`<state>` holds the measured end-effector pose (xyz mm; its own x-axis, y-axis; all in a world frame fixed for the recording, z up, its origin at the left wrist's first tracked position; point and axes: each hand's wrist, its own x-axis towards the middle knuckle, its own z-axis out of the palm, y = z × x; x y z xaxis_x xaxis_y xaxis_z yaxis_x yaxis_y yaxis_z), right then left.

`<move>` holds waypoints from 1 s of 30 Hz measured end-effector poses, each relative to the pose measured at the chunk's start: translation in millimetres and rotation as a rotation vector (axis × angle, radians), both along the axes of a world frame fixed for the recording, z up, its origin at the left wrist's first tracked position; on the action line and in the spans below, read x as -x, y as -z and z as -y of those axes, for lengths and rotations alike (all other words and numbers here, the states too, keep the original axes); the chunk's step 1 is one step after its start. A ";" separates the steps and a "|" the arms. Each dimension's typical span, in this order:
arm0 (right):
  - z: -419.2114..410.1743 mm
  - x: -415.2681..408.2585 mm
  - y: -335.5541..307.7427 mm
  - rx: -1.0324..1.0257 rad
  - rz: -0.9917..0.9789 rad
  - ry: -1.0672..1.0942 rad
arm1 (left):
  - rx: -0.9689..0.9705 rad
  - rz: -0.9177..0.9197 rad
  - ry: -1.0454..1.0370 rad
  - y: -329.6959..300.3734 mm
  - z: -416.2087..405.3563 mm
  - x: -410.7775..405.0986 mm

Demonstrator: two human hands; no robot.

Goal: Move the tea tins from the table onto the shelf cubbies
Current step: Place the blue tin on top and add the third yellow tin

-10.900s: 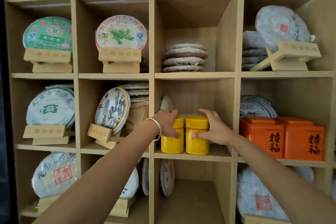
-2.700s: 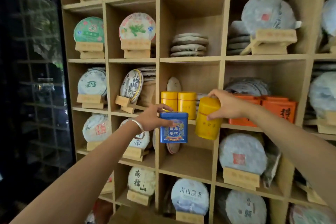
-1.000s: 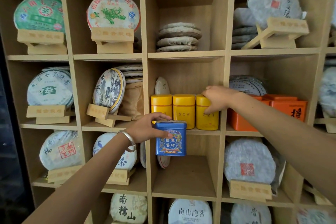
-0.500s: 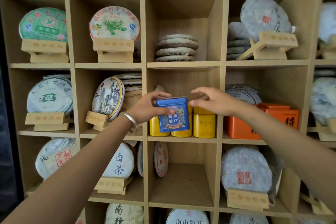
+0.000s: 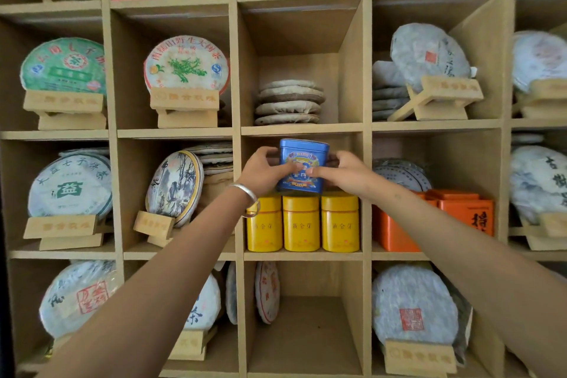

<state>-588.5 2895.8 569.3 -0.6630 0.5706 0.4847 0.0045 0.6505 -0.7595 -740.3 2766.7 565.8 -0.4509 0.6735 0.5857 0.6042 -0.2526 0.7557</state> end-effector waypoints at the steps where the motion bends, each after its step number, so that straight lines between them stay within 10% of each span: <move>1: -2.1 2.9 -2.2 -0.016 0.013 0.021 | 0.003 -0.009 -0.007 2.3 -2.0 3.0; 30: -44.3 38.6 0.2 -0.087 0.231 0.124 | 0.138 -0.161 -0.067 16.7 -41.2 43.0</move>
<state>-627.1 2940.1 569.1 -0.6888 0.6176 0.3796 0.2547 0.6965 -0.6708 -783.3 2807.9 549.1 -0.4055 0.7240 0.5581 0.7321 -0.1084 0.6726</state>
